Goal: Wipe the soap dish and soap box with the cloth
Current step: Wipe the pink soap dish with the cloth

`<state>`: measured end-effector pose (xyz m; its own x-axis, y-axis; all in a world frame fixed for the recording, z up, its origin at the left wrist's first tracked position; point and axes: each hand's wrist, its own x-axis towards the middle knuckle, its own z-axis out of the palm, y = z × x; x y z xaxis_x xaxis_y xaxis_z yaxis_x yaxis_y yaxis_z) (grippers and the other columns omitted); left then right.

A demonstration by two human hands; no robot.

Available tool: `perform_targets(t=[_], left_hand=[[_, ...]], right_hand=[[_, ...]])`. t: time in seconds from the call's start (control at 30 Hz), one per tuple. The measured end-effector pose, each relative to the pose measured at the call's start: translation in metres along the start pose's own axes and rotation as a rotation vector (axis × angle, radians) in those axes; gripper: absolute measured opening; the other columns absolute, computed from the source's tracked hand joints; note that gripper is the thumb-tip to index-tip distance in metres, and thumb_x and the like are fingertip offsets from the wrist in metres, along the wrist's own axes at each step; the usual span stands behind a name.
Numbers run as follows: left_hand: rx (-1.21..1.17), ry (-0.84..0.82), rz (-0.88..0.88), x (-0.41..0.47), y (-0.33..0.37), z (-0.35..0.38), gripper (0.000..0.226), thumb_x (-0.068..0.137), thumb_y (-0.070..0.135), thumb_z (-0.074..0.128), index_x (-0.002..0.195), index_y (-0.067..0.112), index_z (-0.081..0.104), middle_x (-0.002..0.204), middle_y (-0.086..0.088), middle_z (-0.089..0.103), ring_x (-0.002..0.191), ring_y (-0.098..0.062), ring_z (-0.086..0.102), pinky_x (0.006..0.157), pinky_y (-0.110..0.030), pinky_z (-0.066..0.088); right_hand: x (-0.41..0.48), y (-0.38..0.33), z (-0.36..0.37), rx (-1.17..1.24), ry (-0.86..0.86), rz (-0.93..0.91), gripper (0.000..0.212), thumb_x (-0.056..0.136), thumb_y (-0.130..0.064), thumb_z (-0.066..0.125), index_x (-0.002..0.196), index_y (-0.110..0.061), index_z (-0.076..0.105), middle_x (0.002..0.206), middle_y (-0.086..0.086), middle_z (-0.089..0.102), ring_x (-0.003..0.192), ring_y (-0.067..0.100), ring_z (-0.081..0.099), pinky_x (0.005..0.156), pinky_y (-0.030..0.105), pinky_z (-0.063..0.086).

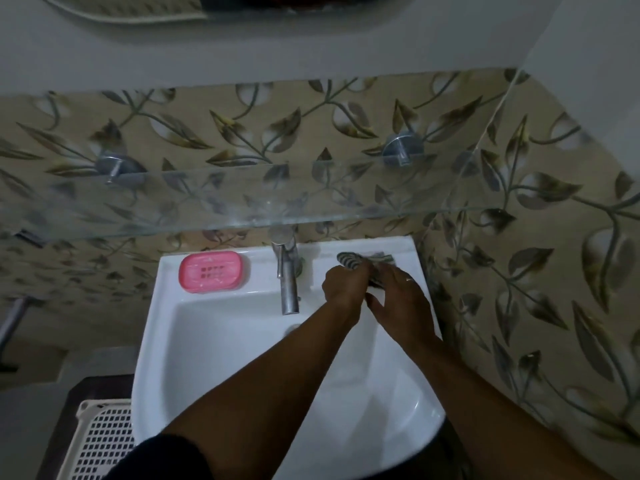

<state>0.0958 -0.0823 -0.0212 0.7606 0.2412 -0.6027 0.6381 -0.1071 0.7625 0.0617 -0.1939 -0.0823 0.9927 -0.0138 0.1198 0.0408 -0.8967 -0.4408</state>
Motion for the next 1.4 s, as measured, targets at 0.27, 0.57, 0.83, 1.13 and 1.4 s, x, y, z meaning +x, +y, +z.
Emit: perform_targets(t=[0.27,0.57,0.83,1.13,1.4], left_hand=[[-0.094,-0.053,-0.062,-0.065,-0.018,-0.051,0.036,0.09,0.048,0.055,0.092,0.013,0.064,0.097,-0.009,0.073,0.086,-0.022,0.071,0.057,-0.022,0.045],[-0.009,0.004,0.108,-0.094,-0.045,-0.154,0.048,0.09,0.054,0.058,0.078,0.009,0.07,0.077,-0.007,0.074,0.066,-0.016,0.069,0.059,-0.025,0.052],[0.004,0.377,0.08,-0.005,-0.067,-0.266,0.036,0.085,0.05,0.054,0.082,0.015,0.065,0.088,-0.009,0.073,0.084,-0.031,0.07,0.082,-0.046,0.058],[0.067,0.457,0.049,0.075,-0.048,-0.292,0.038,0.092,0.019,0.043,0.096,-0.008,0.069,0.101,-0.027,0.069,0.099,-0.04,0.065,0.09,-0.043,0.053],[0.052,0.334,0.014,0.088,-0.035,-0.294,0.033,0.094,0.013,0.048,0.097,-0.009,0.072,0.102,-0.027,0.07,0.102,-0.04,0.065,0.087,-0.037,0.05]], right_hand=[[-0.063,-0.062,-0.026,0.128,0.039,0.1,0.052,0.083,-0.018,0.073,0.132,-0.024,0.057,0.121,-0.001,0.068,0.108,0.021,0.065,0.085,0.036,0.056],[-0.114,-0.128,-0.019,0.366,-0.109,0.176,0.036,0.09,-0.015,0.059,0.124,-0.027,0.062,0.107,-0.006,0.071,0.094,0.018,0.066,0.078,0.033,0.055],[-0.088,-0.2,0.015,0.771,-0.327,0.275,0.015,0.092,-0.032,0.064,0.102,-0.022,0.067,0.091,-0.011,0.07,0.086,0.001,0.066,0.067,0.009,0.051],[0.022,-0.246,0.058,1.07,-0.474,0.708,0.014,0.092,-0.031,0.055,0.093,-0.019,0.063,0.086,0.002,0.07,0.083,0.022,0.065,0.086,0.04,0.05],[0.045,-0.243,0.073,1.058,-0.452,0.736,0.027,0.091,-0.031,0.055,0.108,-0.013,0.065,0.1,0.007,0.072,0.088,0.023,0.067,0.074,0.03,0.051]])
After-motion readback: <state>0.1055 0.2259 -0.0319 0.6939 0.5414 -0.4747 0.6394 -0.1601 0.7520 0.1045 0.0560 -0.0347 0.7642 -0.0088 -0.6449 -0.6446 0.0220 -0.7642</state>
